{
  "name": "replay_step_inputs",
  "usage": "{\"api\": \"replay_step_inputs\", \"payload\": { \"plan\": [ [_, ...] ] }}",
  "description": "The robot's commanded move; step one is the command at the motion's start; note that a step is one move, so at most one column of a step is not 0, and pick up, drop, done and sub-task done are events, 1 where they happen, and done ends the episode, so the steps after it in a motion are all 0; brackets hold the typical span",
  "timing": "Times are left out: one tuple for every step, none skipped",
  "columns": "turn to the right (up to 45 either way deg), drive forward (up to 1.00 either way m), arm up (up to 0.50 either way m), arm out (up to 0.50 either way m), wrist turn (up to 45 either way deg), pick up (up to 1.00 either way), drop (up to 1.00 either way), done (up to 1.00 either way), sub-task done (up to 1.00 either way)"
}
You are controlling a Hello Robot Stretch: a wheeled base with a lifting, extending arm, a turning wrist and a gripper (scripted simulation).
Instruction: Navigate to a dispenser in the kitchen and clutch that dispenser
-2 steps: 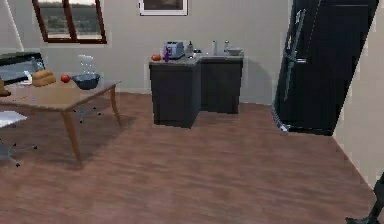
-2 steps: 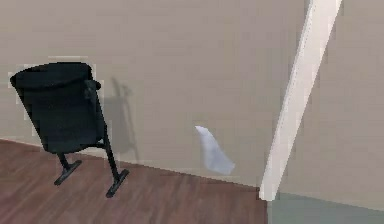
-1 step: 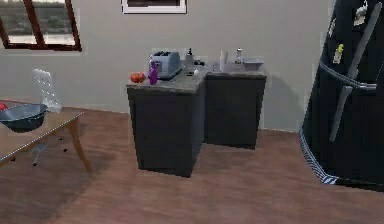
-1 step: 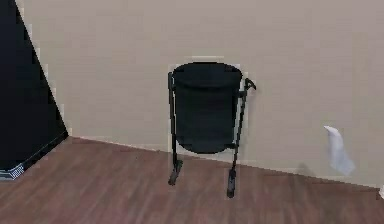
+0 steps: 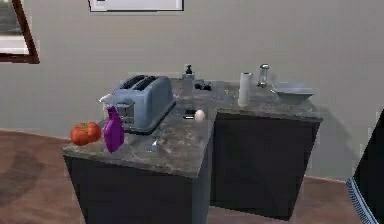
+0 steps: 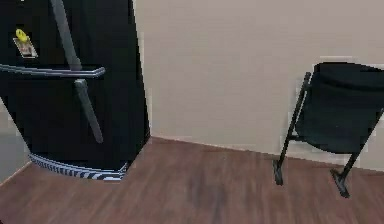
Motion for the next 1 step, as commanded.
{"api": "replay_step_inputs", "payload": {
  "plan": [
    [-45.0,0.0,0.0,0.0,0.0,0.0,0.0,0.0,0.0]
  ]
}}
